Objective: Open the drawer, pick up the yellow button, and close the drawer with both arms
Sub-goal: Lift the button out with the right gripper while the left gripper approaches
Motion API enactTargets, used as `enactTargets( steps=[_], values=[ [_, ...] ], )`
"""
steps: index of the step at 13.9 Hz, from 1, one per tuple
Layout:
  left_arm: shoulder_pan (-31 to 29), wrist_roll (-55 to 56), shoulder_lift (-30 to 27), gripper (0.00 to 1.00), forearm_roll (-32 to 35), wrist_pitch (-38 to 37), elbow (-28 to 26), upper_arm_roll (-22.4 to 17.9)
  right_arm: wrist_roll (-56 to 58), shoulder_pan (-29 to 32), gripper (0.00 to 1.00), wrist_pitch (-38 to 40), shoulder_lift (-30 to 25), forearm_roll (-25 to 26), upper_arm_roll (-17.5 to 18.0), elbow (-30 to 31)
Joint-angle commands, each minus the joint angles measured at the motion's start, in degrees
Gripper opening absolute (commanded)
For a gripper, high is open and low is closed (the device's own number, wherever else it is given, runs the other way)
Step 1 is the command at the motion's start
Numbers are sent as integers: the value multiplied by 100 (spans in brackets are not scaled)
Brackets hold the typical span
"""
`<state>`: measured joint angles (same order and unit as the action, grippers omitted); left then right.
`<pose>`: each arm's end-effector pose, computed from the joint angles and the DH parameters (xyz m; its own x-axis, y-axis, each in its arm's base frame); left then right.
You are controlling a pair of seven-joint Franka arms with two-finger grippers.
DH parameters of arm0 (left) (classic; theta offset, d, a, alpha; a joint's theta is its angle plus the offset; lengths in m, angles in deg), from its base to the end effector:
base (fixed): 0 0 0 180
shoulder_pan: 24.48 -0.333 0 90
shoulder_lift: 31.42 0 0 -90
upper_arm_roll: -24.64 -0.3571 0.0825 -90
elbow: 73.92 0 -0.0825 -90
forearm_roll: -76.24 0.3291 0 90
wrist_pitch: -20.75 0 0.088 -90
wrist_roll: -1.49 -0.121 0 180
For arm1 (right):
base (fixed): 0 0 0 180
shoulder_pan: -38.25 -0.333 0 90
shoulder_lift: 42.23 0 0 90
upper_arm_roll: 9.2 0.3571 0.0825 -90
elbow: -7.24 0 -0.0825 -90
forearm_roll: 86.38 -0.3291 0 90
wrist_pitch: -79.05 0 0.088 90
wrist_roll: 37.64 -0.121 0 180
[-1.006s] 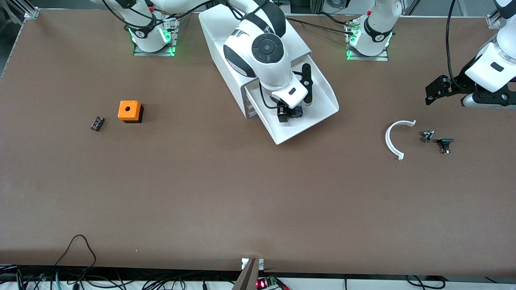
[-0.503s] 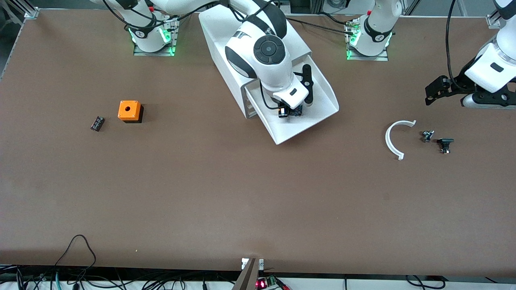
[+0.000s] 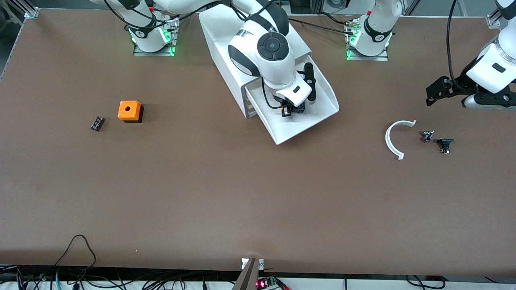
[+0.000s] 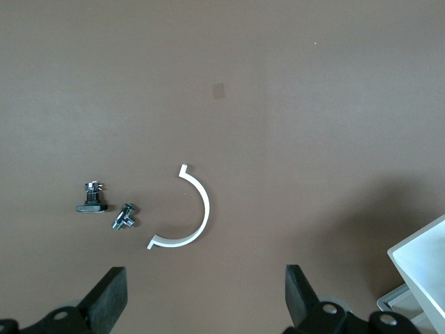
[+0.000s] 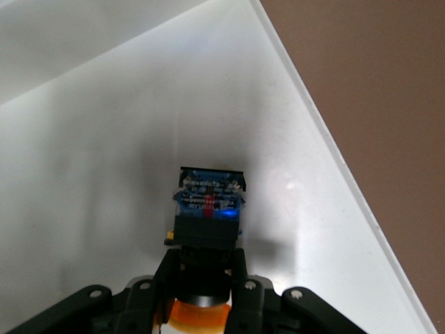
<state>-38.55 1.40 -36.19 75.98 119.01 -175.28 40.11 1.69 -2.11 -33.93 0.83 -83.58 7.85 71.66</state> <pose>0.4810 -0.0182 0.6200 0.9993 -0.0250 0.0261 -0.0246 -0.9995 -0.0177 0.4627 0.5781 0.4195 -0.0399 0.9810 0.1897 0.9978 0.0490 -0.0436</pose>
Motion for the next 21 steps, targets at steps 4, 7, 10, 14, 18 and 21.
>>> enactTargets(
  steps=[4, 7, 10, 14, 18, 21],
  values=[
    [53, 79, 126, 100, 132, -80, 213, -18, 6, 45, 29, 12, -324, 28, -9, -184],
    [53, 79, 161, 100, 131, -19, 213, -18, -371, 300, 29, 126, -640, 10, -18, -131],
    [62, 105, 257, 100, 114, 139, 213, -18, -926, 904, 29, 171, -887, -16, -88, 209],
    [298, 1033, 818, 100, 88, 832, 108, 43, -1329, 1844, 29, 162, -1352, -51, -158, 859],
    [983, 2755, 1785, 100, 88, 2096, -181, 88, -1839, 2952, 29, 162, -1502, -358, -194, 1511],
    [1475, 3775, 2050, 100, 88, 3003, -612, 88, -2033, 3786, 29, 162, -1835, -333, -194, 2484]
  ],
)
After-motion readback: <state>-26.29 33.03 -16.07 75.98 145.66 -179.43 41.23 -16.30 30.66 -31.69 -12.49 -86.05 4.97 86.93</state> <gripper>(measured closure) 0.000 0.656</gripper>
